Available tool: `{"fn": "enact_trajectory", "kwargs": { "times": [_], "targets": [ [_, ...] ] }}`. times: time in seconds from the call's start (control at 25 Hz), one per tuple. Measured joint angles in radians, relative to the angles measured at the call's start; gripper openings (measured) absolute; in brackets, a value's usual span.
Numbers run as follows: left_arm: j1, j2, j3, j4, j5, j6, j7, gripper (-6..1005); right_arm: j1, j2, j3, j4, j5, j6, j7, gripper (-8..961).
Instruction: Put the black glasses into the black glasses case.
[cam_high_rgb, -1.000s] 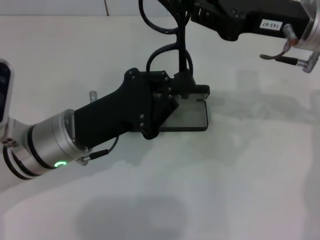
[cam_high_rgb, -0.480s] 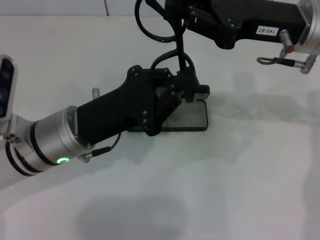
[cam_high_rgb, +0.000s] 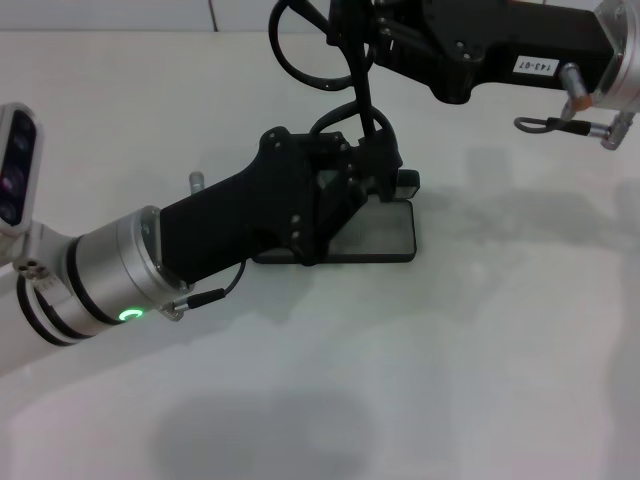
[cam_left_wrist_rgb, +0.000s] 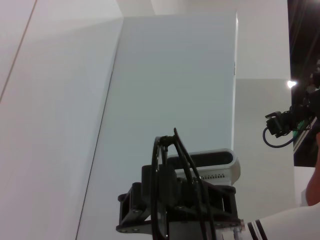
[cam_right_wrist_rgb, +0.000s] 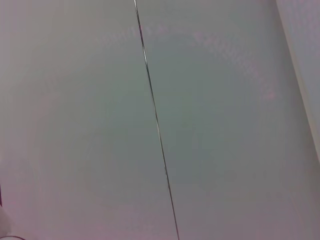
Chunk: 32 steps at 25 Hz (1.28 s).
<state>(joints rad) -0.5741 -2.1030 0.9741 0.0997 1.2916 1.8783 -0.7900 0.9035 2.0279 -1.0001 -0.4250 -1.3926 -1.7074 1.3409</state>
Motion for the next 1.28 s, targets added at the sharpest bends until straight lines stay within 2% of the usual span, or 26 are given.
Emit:
{"fn": "enact_trajectory", "kwargs": {
  "times": [0.24, 0.64, 0.84, 1.0, 1.24, 1.28],
  "targets": [
    [0.000, 0.000, 0.000, 0.000, 0.000, 0.022, 0.000, 19, -0.008, -0.001, 0.006, 0.000, 0.000, 0.007, -0.001, 26],
    [0.026, 0.008, -0.003, 0.009, -0.001, 0.132, -0.003, 19, -0.043, -0.009, 0.006, -0.037, -0.016, 0.041, -0.030, 26],
    [0.092, 0.013, -0.004, 0.076, -0.012, 0.150, -0.049, 20, -0.049, -0.010, -0.005, -0.116, -0.159, 0.076, -0.096, 26],
    [0.138, 0.020, -0.004, 0.093, -0.024, 0.150, -0.059, 19, -0.034, -0.009, -0.107, -0.182, -0.279, 0.166, -0.141, 27],
    [0.195, 0.026, -0.003, 0.093, -0.050, 0.131, -0.059, 20, 0.021, -0.006, -0.363, -0.231, -0.326, 0.367, -0.147, 27],
    [0.200, 0.026, -0.003, 0.092, -0.050, 0.126, -0.058, 20, 0.021, -0.006, -0.363, -0.231, -0.326, 0.367, -0.147, 27]
  ]
}}
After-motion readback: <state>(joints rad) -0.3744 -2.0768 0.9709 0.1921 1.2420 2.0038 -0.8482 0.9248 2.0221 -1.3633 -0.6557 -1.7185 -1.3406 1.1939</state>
